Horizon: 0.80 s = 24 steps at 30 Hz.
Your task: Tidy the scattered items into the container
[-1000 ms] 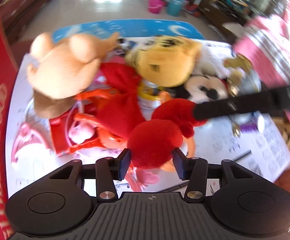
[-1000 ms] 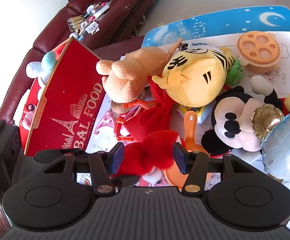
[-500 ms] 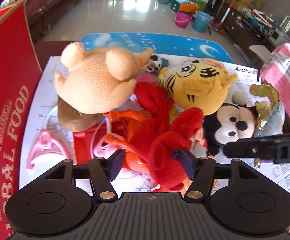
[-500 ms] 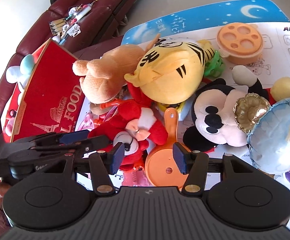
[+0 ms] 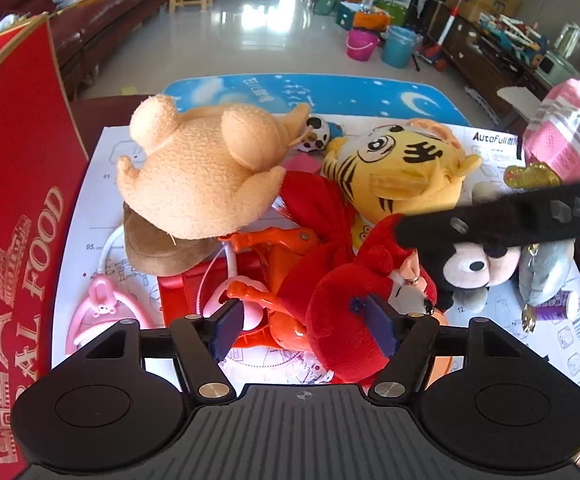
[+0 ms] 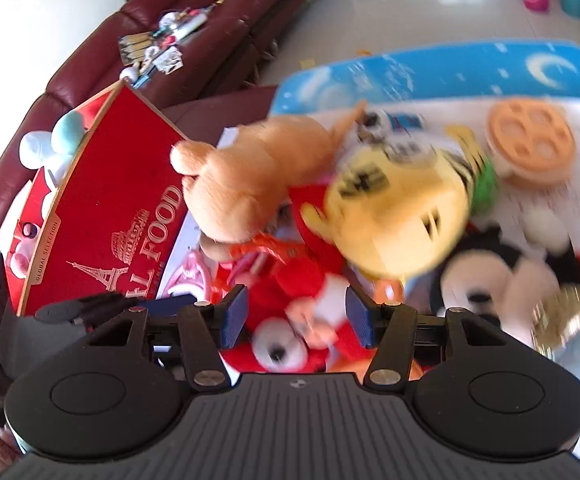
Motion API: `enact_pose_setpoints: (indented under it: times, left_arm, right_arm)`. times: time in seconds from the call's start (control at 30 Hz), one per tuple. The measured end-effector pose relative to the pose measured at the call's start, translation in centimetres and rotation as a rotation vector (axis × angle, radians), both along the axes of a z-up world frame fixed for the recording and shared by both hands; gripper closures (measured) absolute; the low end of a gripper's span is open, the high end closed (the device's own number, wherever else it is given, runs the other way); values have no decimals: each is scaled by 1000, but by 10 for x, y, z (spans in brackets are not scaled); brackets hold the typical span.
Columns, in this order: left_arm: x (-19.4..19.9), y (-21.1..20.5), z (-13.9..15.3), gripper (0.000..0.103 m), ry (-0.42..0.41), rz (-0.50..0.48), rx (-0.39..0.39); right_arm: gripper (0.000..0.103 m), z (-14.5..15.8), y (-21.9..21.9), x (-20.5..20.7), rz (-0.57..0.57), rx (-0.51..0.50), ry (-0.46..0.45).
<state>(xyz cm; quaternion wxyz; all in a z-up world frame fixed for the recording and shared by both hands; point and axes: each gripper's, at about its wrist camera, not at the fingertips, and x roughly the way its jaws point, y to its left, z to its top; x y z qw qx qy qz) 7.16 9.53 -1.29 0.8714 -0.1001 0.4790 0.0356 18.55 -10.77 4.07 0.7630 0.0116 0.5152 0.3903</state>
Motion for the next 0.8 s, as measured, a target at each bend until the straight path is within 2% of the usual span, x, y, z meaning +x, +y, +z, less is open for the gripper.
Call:
enact_pose_setpoints:
  times: [0.07,0.1,0.23,0.33,0.53,0.63,0.67,0.8]
  left_arm:
    - [0,0,-1,28,-3,-4,11]
    - [-1,0,-1,28,-5,-3,16]
    - [1,4,-5,26,2,2,3]
    - [6,2,-8,24,14,-2,-4]
    - [8,-13,-7,23,3,-33,60]
    - [4,-12,-3,23,-6,-32,53]
    - [1,-13,-2,18,-10,-36,62]
    - [-15,-17,2,17,-17,-48,126]
  right_arm:
    - [49,-4,11,-1,30,-43,-43]
    - [53,-9,15,-1,45,-58,-42]
    - [57,-29,18,-6,45,-104,-37]
    - [61,-34,10,-12,17,-108,-16]
    - [66,-38,-14,-12,-56,-85,62]
    - [67,-40,-17,-12,-64,-97,62]
    - [67,-41,-17,-13,-65,-95,64]
    - [68,-43,-16,-14,-70,-97,63]
